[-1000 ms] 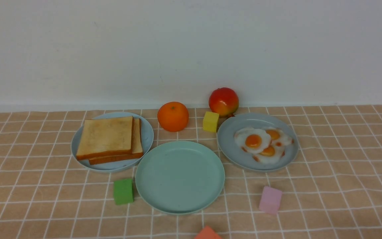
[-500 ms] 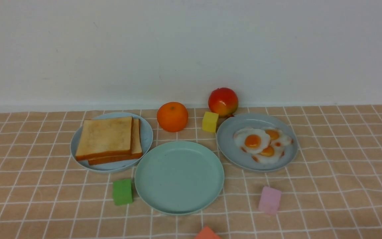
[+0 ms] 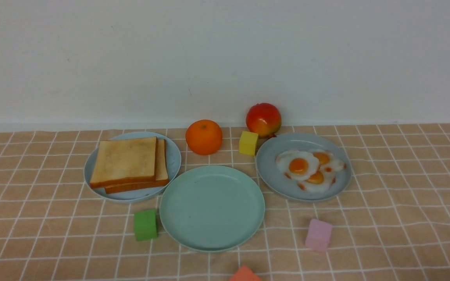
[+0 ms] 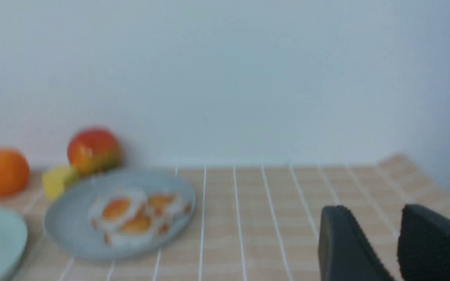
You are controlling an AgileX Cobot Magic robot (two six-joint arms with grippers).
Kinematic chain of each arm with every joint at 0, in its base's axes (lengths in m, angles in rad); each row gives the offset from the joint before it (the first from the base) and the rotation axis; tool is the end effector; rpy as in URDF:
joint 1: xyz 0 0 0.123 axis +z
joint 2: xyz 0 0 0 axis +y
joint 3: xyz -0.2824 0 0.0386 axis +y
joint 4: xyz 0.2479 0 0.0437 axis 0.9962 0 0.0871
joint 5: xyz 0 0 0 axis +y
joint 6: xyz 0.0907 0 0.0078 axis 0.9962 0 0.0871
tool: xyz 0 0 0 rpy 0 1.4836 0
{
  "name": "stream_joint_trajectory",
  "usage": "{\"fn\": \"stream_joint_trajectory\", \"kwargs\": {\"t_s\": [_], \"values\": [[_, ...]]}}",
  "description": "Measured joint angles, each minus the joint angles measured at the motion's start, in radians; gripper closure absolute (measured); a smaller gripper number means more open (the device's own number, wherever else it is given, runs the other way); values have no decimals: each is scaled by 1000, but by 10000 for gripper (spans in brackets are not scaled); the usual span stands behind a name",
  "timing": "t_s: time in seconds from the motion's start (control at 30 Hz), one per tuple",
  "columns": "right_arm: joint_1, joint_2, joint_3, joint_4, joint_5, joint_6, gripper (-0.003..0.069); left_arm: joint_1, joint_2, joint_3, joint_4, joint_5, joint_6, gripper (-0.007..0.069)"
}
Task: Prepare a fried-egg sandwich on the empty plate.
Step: Use the left arm to grab a slice of bread
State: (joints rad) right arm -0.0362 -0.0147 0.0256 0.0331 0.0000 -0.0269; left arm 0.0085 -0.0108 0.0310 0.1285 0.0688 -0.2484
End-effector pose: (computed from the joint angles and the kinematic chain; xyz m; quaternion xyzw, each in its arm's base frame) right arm 0.0562 -0.0020 0.2053 0.0144 0.6795 -0.0110 0.7335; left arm 0.0570 0.0013 0.1970 -0.0486 0.7059 -0.0363 0.7057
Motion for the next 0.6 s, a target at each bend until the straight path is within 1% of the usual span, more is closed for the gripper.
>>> {"fn": "stream_joint_trajectory", "kwargs": {"t_s": [0.03,0.07,0.17,0.23,0.3,0.33,0.37,0.4,0.43,0.5,0.53,0.6], "values": [[0,0,0,0,0,0,420,0,0,0,0,-2,0,386],[0,0,0,0,-40,0,420,0,0,0,0,-5,0,386],[0,0,0,1,-89,4,420,0,0,0,0,-8,0,386],[0,0,0,13,-164,50,420,0,0,0,-16,-56,-8,386],[0,0,0,40,-298,151,420,0,0,0,-70,-150,-85,386],[0,0,0,43,-322,171,420,0,0,0,-85,-160,-107,386],[0,0,0,52,-392,231,420,0,0,0,-147,-257,-204,386],[0,0,0,55,-444,280,420,0,0,0,-186,-329,-264,386],[0,0,0,58,-486,327,420,0,0,0,-206,-374,-296,386],[0,3,-22,64,-519,413,420,0,0,-2,-253,-522,-388,386],[0,3,-26,64,-520,421,420,0,0,-3,-255,-522,-388,386],[0,32,-104,64,-512,508,420,0,0,-61,-256,-561,-431,386]]}}
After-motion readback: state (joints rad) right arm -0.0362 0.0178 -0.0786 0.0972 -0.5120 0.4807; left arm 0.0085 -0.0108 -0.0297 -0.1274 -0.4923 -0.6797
